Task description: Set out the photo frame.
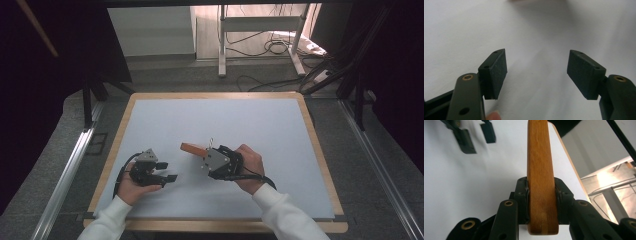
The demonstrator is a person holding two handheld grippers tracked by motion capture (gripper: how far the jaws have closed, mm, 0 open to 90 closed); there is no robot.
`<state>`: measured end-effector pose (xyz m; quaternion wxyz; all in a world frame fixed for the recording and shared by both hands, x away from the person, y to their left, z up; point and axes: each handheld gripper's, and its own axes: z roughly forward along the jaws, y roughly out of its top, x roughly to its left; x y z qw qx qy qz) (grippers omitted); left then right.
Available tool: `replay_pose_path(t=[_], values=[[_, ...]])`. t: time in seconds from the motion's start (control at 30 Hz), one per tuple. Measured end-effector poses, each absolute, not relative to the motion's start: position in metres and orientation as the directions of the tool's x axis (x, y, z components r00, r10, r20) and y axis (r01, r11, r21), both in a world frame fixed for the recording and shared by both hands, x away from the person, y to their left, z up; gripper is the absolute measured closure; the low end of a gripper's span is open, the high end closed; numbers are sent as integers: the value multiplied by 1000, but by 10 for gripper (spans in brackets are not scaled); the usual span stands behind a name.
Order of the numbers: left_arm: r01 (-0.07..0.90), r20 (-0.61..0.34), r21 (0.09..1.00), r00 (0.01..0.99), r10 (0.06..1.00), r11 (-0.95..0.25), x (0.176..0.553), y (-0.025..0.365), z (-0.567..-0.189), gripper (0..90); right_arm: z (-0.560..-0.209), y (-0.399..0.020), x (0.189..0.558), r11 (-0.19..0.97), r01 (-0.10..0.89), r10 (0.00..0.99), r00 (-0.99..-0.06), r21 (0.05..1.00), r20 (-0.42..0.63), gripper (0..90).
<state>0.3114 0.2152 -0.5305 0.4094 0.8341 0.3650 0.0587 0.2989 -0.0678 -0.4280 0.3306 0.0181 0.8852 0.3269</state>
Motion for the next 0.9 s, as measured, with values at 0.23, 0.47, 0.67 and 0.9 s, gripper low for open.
replay_pose_path(t=[0.23,0.47,0.67,0.9], values=[[563,-200,723,726,658,-401,312,215,-531,320,-419,-78,282,752,-200,235,-809,628,-539,695],[563,-200,723,725,659,-401,312,214,-531,320,-414,-87,273,718,-186,239,-839,670,-489,693],[562,-197,723,726,659,-402,312,215,-531,320,-415,-89,280,708,-171,239,-855,685,-460,691],[563,-201,726,723,661,-396,311,215,-531,319,-413,-84,291,717,-166,256,-840,677,-478,682]])
